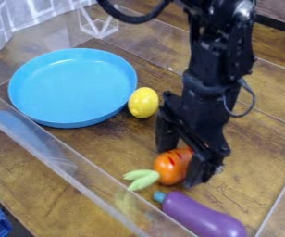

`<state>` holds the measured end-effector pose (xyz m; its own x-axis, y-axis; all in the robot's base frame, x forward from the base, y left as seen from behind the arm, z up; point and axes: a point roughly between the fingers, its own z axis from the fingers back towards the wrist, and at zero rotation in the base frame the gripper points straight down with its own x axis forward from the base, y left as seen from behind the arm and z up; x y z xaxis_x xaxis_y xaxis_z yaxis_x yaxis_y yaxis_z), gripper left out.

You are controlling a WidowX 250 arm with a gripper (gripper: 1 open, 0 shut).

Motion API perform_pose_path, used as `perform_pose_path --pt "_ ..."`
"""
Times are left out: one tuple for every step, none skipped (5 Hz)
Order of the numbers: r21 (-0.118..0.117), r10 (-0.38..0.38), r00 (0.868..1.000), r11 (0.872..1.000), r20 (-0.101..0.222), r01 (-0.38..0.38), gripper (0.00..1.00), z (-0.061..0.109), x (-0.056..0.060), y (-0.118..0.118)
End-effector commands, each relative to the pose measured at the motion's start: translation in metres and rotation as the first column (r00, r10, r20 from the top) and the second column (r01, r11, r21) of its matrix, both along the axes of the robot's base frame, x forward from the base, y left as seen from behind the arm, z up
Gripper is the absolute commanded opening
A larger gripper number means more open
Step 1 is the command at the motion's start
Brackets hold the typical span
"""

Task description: Put the carrot on the blue tray

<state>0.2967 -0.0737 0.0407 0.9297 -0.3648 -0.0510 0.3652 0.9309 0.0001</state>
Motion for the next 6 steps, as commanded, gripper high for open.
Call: perform_pose_path --pt "-0.008 0.000 0.999 1.000 0.040 0.000 1.00 -0.003 0.005 -0.004" --pt "-0.008 -0.001 0.999 1.000 0.042 0.002 1.00 -0.005 0.000 -0.005" --pt "-0.014 0.005 0.999 1.000 0.043 -0.004 0.00 0.002 -0.006 -0.007" --pt "-0.010 -0.021 0.999 1.000 0.039 0.021 0.00 0.008 -0.005 0.013" --pt "-0.014 -0.009 0.999 1.000 0.042 0.009 0.00 0.026 0.002 0.035" --pt "-0.020 -0.011 0.999 1.000 0.039 0.012 0.00 0.022 0.019 0.031"
